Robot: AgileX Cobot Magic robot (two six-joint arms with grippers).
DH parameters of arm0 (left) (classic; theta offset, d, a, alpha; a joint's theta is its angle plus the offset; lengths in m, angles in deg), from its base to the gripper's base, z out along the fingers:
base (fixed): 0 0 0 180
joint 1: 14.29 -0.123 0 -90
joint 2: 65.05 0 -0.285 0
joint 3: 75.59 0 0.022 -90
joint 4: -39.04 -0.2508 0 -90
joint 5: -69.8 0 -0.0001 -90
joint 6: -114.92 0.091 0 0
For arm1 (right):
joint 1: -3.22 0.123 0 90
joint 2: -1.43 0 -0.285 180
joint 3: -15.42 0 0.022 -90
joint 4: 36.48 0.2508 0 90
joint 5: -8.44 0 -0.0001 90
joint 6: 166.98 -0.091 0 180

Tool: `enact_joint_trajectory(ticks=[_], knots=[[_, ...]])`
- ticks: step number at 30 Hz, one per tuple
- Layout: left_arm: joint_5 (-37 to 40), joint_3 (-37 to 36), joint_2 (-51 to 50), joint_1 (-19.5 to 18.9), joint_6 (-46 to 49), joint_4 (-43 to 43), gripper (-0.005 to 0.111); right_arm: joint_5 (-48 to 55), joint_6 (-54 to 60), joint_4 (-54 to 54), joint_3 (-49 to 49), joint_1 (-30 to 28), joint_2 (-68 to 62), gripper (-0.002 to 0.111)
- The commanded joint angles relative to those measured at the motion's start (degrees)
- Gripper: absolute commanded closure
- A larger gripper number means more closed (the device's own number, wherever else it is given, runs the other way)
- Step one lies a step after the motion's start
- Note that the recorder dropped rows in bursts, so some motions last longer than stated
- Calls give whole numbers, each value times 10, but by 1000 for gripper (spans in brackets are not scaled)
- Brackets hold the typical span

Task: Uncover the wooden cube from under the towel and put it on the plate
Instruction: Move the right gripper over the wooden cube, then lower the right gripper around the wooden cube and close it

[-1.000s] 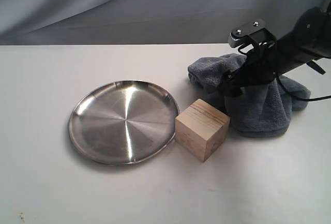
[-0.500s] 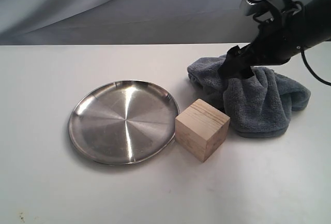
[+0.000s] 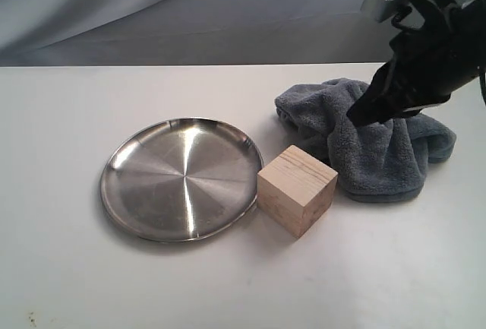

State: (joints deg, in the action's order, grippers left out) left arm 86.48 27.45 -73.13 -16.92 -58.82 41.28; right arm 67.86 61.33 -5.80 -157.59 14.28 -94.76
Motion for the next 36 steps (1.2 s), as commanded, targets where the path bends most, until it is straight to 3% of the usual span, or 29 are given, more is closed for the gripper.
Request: enact_joint_trajectory(ticks=[1,11,16,22,36], knots=[[-4,-3,3,-1,0,2,107,8,64,38,23,40,5,108],[-4,-3,3,-1,0,2,107,-171,15,8,66,167,5,108],[-4,-3,3,-1,0,2,107,-239,-59,-79,85,207,5,108],[-4,-3,3,-1,0,2,107,-252,-193,-171,88,210,5,108],[-4,-3,3,-1,0,2,107,-243,-196,-173,88,210,5,106]])
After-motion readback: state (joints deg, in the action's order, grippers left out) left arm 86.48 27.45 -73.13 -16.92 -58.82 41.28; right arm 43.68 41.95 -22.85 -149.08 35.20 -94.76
